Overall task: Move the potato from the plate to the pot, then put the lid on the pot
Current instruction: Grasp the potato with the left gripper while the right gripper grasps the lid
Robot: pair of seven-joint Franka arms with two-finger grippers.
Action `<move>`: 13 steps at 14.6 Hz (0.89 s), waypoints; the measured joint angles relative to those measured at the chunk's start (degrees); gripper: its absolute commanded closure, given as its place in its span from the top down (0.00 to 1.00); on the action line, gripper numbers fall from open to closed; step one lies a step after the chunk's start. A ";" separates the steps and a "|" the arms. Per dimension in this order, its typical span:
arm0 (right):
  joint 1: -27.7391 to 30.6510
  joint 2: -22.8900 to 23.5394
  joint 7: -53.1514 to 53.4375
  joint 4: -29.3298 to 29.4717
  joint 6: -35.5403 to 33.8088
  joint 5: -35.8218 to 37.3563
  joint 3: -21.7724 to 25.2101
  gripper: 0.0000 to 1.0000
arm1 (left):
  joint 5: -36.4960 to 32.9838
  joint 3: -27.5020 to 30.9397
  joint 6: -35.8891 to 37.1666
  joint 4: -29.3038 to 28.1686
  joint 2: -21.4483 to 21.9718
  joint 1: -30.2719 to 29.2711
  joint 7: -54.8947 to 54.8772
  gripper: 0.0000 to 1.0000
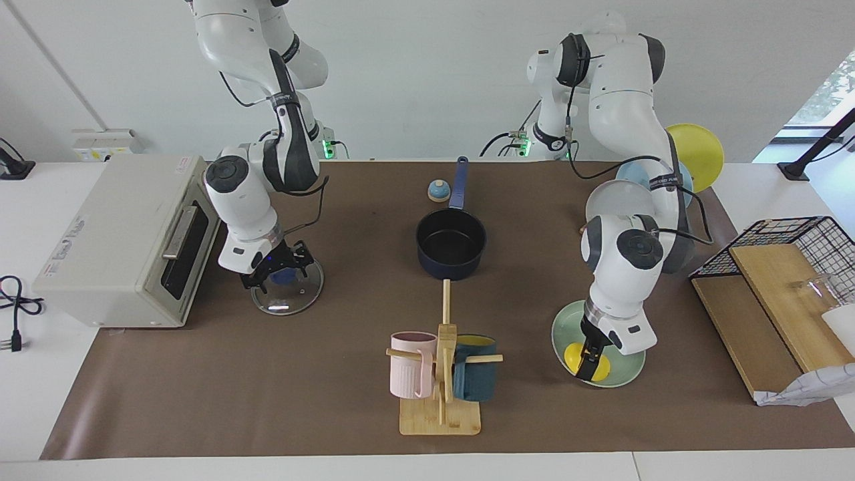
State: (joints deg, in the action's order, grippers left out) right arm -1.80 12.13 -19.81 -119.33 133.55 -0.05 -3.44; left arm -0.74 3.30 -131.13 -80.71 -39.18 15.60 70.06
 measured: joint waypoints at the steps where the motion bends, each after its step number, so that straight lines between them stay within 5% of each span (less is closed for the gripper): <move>1: -0.09 0.04 0.00 -0.08 0.00 0.00 -0.04 1.00 | -0.01 0.00 -0.09 0.00 0.05 0.00 0.00 0.35; 4: -0.09 0.03 0.18 -0.95 0.05 0.00 -0.13 1.00 | -0.01 0.02 -0.12 0.00 0.10 0.00 0.00 0.00; 9: -0.08 0.01 0.25 -1.61 0.03 0.00 -0.07 0.97 | -0.02 0.61 -0.07 0.11 0.82 -0.01 0.00 0.00; 13: -0.05 -0.01 1.53 -1.67 -0.40 -0.01 0.01 0.95 | -0.05 0.70 7.72 0.37 8.47 0.09 -0.83 0.00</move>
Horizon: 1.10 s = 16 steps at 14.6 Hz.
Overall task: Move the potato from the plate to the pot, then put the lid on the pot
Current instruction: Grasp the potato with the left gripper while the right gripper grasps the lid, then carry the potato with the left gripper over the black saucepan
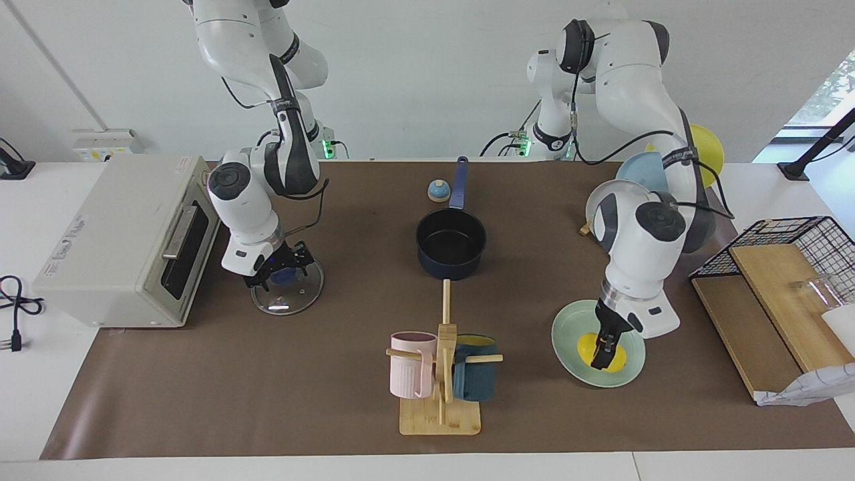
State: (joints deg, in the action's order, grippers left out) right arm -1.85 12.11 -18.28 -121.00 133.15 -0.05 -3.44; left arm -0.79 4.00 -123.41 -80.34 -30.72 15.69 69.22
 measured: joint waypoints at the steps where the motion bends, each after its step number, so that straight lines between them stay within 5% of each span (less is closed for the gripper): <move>1: -0.01 -0.01 1.14 0.00 -0.34 0.00 -0.01 0.92 | 0.00 -0.12 3.55 0.05 2.61 0.22 -1.07 0.00; 5: -0.04 -0.08 2.63 -0.02 -0.60 0.00 -0.05 0.85 | 0.00 -0.81 16.99 -0.28 12.63 5.87 -6.62 0.00; 8: -0.04 -0.10 2.65 -0.04 -0.65 0.00 -0.05 0.81 | 0.00 -1.07 20.08 -2.87 16.34 13.45 -8.58 0.00; 16: -0.04 -0.25 2.66 -0.02 -2.10 0.01 -0.04 0.63 | -0.01 -1.26 4.15 -24.36 19.96 24.05 -20.76 0.00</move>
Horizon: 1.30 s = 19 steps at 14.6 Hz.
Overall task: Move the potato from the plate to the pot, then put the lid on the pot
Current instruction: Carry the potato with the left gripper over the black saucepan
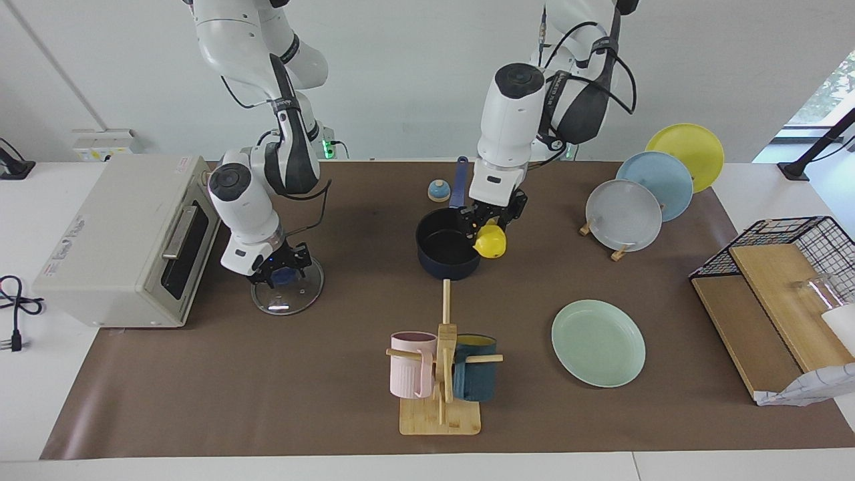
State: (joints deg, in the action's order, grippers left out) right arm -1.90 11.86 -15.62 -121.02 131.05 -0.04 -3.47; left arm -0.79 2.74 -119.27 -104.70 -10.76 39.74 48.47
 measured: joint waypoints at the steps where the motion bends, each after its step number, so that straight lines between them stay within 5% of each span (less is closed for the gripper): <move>1: 0.00 -0.04 0.00 0.21 -0.61 0.00 -0.03 0.62 | 0.00 0.02 -0.62 -1.44 0.00 0.38 -1.18 0.00; 19: -0.31 -0.21 2.52 8.40 -10.27 -0.05 -1.65 0.59 | 0.00 0.03 -9.94 -11.62 -2.15 6.61 -4.59 0.00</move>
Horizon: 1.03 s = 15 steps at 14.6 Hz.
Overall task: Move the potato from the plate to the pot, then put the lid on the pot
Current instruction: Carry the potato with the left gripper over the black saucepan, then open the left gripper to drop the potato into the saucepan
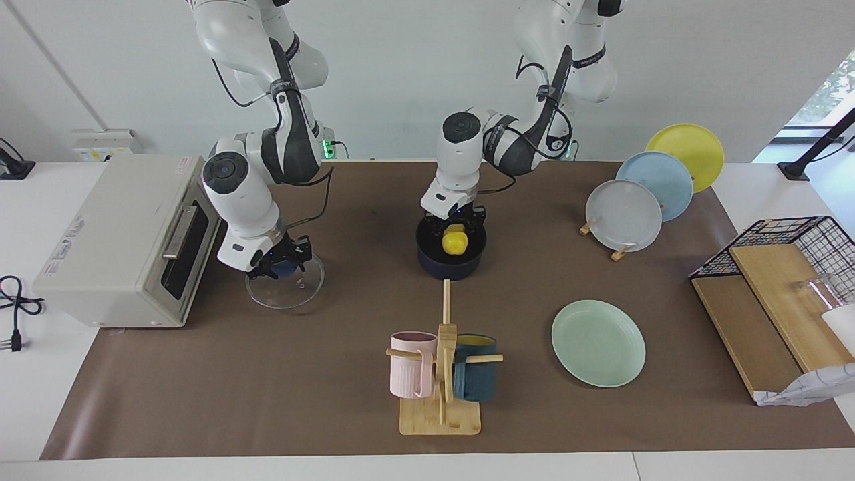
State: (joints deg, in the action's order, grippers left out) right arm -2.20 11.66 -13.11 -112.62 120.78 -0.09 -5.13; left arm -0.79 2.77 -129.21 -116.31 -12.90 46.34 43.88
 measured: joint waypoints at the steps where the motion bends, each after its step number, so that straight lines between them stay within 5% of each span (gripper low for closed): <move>1: 0.00 0.00 0.14 0.02 0.00 -0.01 -0.20 0.59 | 0.00 0.01 -0.23 0.00 -0.34 0.00 0.00 0.00; 2: 0.00 0.00 0.45 0.04 0.00 -0.03 -0.39 0.59 | 0.00 0.02 -0.31 0.00 -0.52 0.00 0.00 0.00; 3: -0.01 0.00 0.98 0.05 -0.01 -0.03 -0.55 0.59 | 0.00 0.02 -0.33 0.00 -0.58 0.00 0.00 0.34; 4: -0.02 0.00 1.44 0.08 -0.03 -0.03 -0.68 0.59 | 0.00 0.02 -0.35 0.00 -0.58 0.00 0.00 0.99; 6: -0.04 0.00 1.62 0.16 -0.13 -0.06 -1.04 0.58 | 0.00 0.02 -0.36 0.01 -0.58 0.00 0.00 1.00; 9: -0.14 -0.01 1.70 0.38 -0.33 -0.10 -1.41 0.40 | 0.00 0.24 -0.16 0.38 -0.32 -0.01 -0.01 1.00; 12: -0.19 -0.02 1.71 0.82 -0.83 -0.22 -1.59 0.01 | 0.00 0.92 4.27 2.35 1.80 -0.17 -0.10 1.00; 15: -0.20 -0.01 1.72 1.03 -1.11 -1.50 -1.63 0.00 | 0.00 1.64 12.30 7.00 5.20 -2.99 -2.69 1.00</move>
State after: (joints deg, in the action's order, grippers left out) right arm -2.41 11.65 -11.39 -111.59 119.68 -1.59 -6.76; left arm -0.79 4.42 -116.91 -109.32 -7.71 43.35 41.19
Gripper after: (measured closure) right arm 0.392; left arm 0.000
